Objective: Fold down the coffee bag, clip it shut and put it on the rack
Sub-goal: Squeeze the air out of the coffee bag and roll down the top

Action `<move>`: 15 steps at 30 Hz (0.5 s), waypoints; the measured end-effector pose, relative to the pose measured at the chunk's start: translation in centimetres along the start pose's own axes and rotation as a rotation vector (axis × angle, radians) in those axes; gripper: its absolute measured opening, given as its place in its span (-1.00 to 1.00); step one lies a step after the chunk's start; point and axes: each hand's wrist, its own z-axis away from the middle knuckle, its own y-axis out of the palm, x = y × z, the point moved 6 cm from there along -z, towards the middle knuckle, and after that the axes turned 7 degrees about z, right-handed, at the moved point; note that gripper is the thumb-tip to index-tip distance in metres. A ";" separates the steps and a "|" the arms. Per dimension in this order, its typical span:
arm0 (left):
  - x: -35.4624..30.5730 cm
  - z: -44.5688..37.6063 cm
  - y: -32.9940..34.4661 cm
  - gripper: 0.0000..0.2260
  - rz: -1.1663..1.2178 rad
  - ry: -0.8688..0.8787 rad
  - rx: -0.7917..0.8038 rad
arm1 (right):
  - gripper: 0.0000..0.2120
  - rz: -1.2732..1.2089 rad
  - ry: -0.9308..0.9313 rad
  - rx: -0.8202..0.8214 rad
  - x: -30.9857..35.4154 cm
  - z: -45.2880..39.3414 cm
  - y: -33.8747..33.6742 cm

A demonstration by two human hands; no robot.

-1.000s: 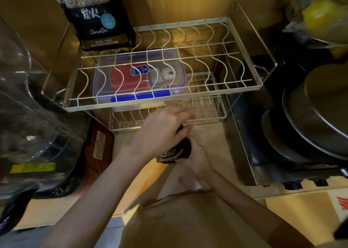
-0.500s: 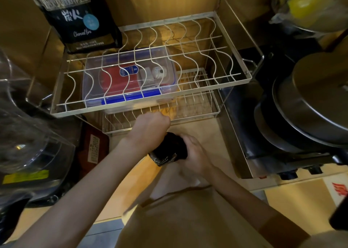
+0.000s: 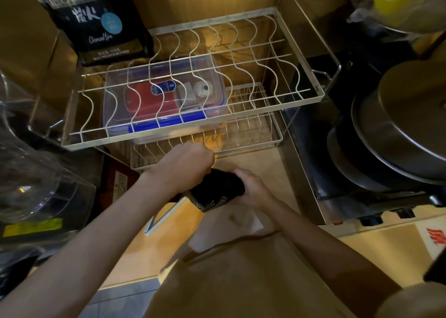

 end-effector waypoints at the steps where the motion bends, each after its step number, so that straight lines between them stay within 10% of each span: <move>1: -0.2 0.0 -0.2 -0.85 -0.009 0.009 -0.019 | -0.36 0.004 0.009 -0.001 0.0 -0.1 0.0; 10: -1.6 0.0 1.1 -0.81 -0.184 0.017 0.202 | -0.24 0.100 -0.004 0.015 -0.8 -0.6 0.2; 15: -0.9 -0.1 1.4 -0.80 -0.170 0.014 0.135 | -0.44 -0.596 0.317 0.059 -3.7 0.9 0.4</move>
